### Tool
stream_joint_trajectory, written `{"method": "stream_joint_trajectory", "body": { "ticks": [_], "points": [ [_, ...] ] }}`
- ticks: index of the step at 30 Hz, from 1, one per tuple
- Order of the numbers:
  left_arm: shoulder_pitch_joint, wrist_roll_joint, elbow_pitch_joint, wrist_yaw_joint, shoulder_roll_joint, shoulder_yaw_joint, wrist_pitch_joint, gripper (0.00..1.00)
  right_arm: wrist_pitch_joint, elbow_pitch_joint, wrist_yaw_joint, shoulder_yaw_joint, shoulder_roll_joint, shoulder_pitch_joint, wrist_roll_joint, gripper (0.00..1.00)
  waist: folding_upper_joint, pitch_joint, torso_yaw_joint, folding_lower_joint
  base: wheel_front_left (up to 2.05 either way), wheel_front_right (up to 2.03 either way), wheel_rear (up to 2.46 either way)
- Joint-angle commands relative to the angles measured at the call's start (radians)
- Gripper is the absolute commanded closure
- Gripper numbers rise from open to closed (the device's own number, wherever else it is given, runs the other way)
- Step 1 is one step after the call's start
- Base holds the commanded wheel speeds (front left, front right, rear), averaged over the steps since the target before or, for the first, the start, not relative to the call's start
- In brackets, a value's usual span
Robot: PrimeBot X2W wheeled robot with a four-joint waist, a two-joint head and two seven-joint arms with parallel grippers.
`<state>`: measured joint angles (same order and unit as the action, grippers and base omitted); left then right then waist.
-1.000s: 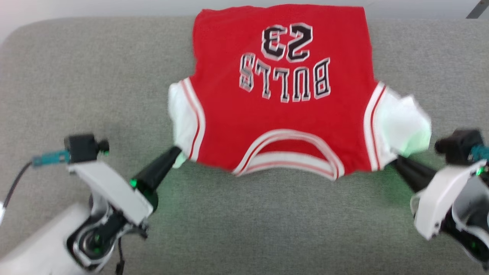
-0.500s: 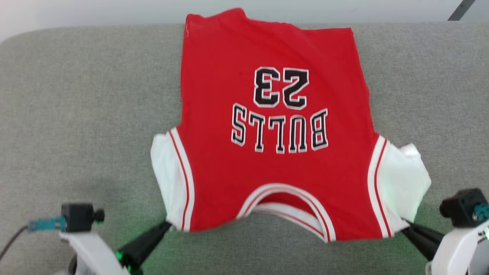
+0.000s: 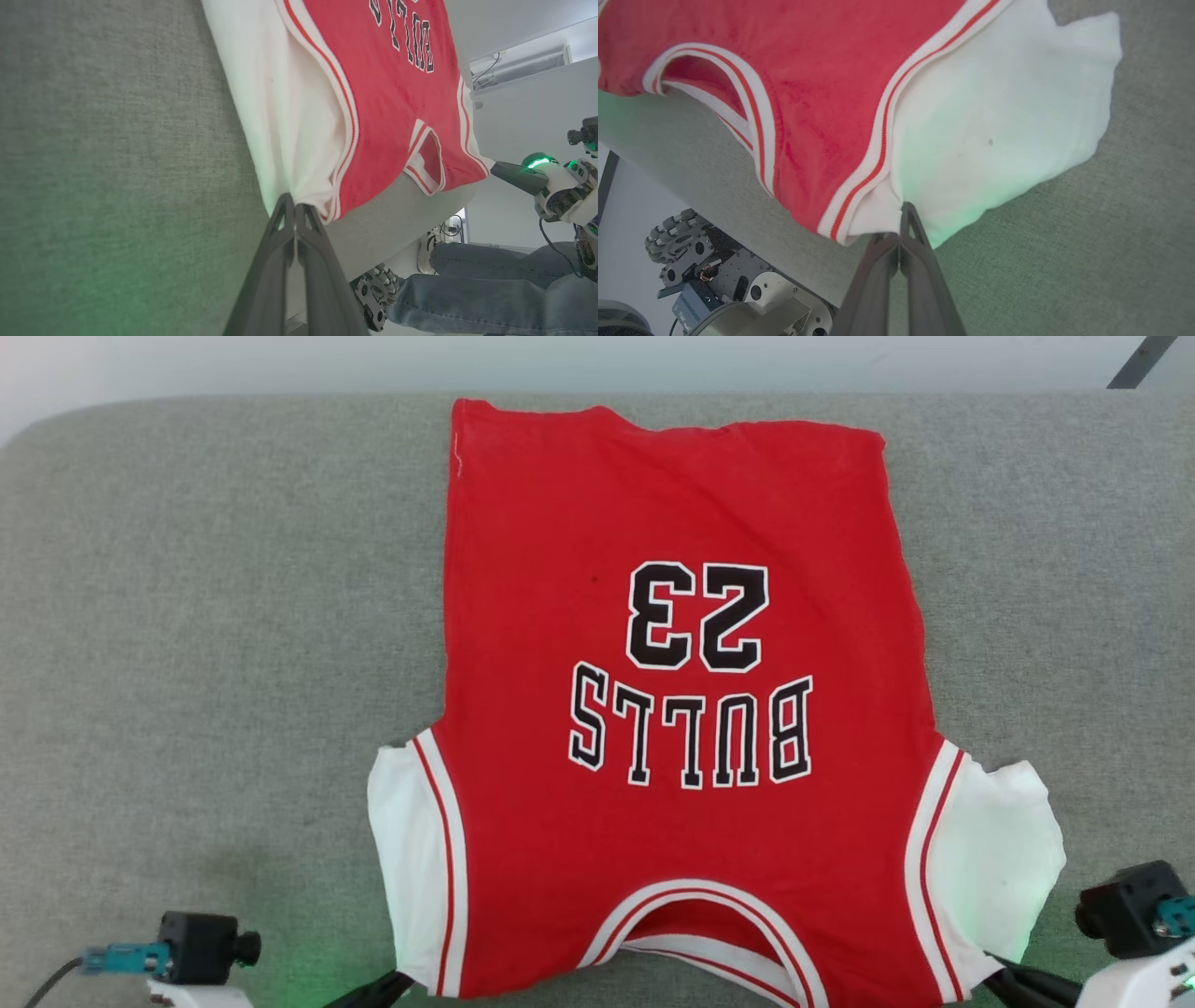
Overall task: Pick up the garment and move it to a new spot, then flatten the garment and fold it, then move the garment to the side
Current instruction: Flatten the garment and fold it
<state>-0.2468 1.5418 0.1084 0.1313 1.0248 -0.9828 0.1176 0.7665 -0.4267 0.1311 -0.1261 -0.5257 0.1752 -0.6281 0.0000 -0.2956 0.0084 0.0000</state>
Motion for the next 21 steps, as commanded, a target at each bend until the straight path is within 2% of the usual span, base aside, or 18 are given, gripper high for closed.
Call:
{"method": "stream_joint_trajectory", "body": {
  "ticks": [1,4,9,18,19,20,21],
  "points": [
    [-0.014,-0.009,-0.021,-0.002,-0.012,-0.001,0.0,1.0,-0.007,0.012,-0.001,-0.009,-0.005,-0.016,-0.012,1.0,0.0,0.0,0.002,0.0,0.0,0.0,0.0],
    [-0.026,-0.022,-0.09,-0.002,-0.067,-0.013,0.0,1.0,-0.023,0.077,-0.001,-0.052,-0.026,-0.042,-0.053,1.0,0.0,-0.003,0.001,0.0,0.0,0.0,0.0],
    [-0.038,-0.037,-0.186,-0.002,-0.144,-0.035,0.001,1.0,-0.067,0.208,-0.001,-0.127,-0.079,-0.087,-0.035,1.0,0.0,-0.013,0.01,0.0,0.0,0.0,0.0],
    [-0.072,-0.078,-0.312,-0.01,-0.232,-0.057,0.025,1.0,-0.163,0.353,-0.004,-0.241,-0.085,-0.176,-0.029,1.0,0.0,-0.039,0.02,0.0,0.0,0.0,0.0],
    [-0.074,-0.079,-0.318,-0.01,-0.236,-0.058,0.03,1.0,-0.172,0.356,-0.004,-0.247,-0.085,-0.187,-0.031,0.82,0.0,-0.041,0.019,0.0,0.0,0.0,0.0],
    [-0.076,-0.079,-0.322,-0.01,-0.239,-0.058,0.032,1.0,-0.18,0.358,-0.004,-0.25,-0.086,-0.195,-0.031,0.52,0.0,-0.043,0.017,0.0,0.0,0.0,0.0],
    [-0.079,-0.08,-0.323,-0.01,-0.241,-0.058,0.038,1.0,-0.187,0.356,-0.005,-0.248,-0.086,-0.201,-0.035,0.0,0.0,-0.044,0.015,0.0,0.0,0.0,0.0]
  ]
}}
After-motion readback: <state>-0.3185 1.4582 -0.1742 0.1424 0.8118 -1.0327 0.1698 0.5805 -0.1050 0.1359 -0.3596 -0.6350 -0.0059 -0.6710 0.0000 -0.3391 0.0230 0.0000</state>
